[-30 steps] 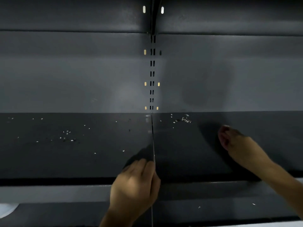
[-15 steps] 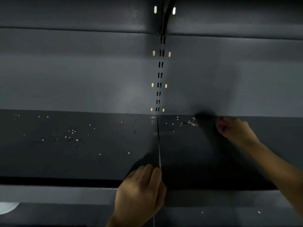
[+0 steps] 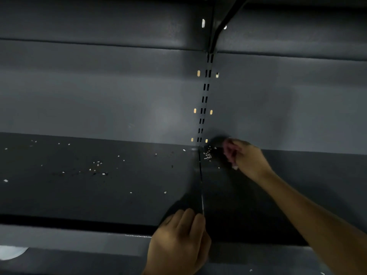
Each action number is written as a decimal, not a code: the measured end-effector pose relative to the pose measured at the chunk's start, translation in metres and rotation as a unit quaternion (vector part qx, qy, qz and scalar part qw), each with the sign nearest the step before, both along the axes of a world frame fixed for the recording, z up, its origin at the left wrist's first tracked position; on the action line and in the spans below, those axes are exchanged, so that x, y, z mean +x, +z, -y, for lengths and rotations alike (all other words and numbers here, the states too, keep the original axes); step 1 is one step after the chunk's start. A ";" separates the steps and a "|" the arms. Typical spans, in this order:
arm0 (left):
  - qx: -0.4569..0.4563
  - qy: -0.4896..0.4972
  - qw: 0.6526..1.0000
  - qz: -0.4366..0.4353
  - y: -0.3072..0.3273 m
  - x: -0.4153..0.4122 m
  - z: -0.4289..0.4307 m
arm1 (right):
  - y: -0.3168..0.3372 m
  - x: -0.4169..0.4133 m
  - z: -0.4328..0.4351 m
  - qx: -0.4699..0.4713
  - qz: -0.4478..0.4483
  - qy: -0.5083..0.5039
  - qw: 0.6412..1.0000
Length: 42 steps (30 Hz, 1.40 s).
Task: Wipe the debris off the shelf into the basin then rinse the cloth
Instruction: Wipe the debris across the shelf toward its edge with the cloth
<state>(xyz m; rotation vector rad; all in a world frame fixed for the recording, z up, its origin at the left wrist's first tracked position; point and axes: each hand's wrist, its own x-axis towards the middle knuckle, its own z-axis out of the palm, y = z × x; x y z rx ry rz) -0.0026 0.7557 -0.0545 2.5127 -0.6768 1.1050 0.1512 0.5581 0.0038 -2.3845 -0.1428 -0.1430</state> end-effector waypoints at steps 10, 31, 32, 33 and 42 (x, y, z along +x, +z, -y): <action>0.011 -0.018 1.000 -0.008 -0.002 0.001 0.003 | -0.027 -0.084 0.026 -0.210 -0.017 0.020 0.977; 0.015 -0.007 0.999 -0.031 0.003 0.000 0.003 | -0.026 0.019 -0.005 -0.183 0.020 -0.093 0.979; 0.017 -0.008 0.999 -0.031 0.003 0.000 0.003 | -0.028 0.021 -0.023 -0.181 0.025 -0.069 0.981; 0.020 -0.009 0.999 -0.032 0.003 0.000 0.003 | -0.029 0.022 -0.044 -0.173 0.032 -0.044 0.983; 0.019 -0.013 0.999 -0.024 0.003 0.000 -0.001 | -0.020 0.000 -0.123 -0.087 0.108 0.142 0.980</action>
